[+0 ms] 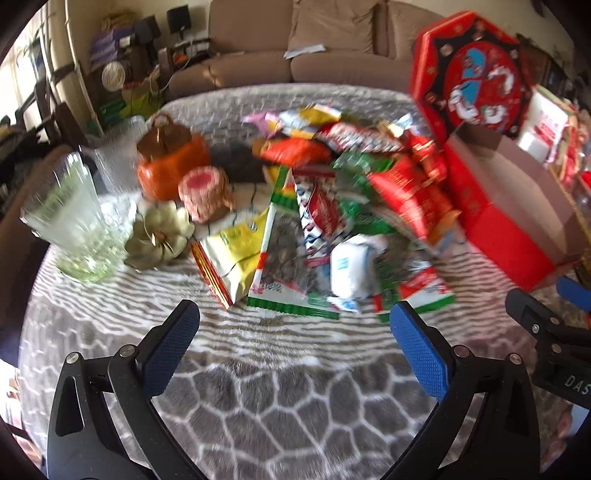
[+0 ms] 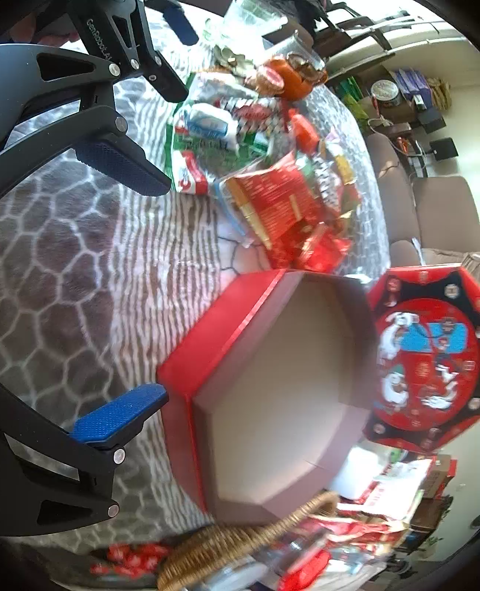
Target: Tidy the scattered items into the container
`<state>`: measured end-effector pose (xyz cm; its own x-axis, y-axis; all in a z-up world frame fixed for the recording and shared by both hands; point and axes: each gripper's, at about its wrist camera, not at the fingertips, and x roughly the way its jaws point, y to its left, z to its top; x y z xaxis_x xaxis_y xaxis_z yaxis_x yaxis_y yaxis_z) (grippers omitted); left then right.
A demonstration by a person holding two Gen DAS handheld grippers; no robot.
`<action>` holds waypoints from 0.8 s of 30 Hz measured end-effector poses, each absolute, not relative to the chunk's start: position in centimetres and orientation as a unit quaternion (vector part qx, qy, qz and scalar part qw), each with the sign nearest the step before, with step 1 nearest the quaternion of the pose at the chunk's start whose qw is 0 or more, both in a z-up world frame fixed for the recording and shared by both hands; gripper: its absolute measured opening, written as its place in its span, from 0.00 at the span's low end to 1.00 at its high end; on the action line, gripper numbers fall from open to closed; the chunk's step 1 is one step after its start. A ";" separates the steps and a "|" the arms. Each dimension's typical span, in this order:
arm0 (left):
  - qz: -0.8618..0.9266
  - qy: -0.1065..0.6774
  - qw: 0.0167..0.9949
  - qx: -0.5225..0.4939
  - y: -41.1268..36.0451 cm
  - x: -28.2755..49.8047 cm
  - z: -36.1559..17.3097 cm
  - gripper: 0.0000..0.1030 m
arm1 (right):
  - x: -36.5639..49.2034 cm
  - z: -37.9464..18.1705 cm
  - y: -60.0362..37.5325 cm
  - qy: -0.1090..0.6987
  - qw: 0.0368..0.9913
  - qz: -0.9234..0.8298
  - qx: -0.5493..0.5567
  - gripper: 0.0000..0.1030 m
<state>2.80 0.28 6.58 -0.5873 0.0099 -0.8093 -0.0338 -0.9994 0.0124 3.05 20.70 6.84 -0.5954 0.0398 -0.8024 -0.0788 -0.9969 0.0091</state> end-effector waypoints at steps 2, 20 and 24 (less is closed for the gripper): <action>0.893 0.012 0.019 -0.449 0.8 3.5 8.2 1.00 | 3.6 8.5 21.1 0.017 0.034 0.896 -0.442 1.00; 0.912 0.022 0.025 -0.409 6.0 7.4 17.9 1.00 | 8.9 18.3 25.5 0.027 0.046 0.918 -0.393 1.00; 0.915 0.023 0.024 -0.401 6.2 8.3 19.1 1.00 | 9.7 19.5 25.1 0.021 0.044 0.922 -0.383 1.00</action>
<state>8.28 6.22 19.13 -0.6773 0.0253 -0.7353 -0.0628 -0.9977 0.0235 9.72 25.10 19.54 -0.7024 0.0659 -0.7087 -0.0978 -0.9952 0.0043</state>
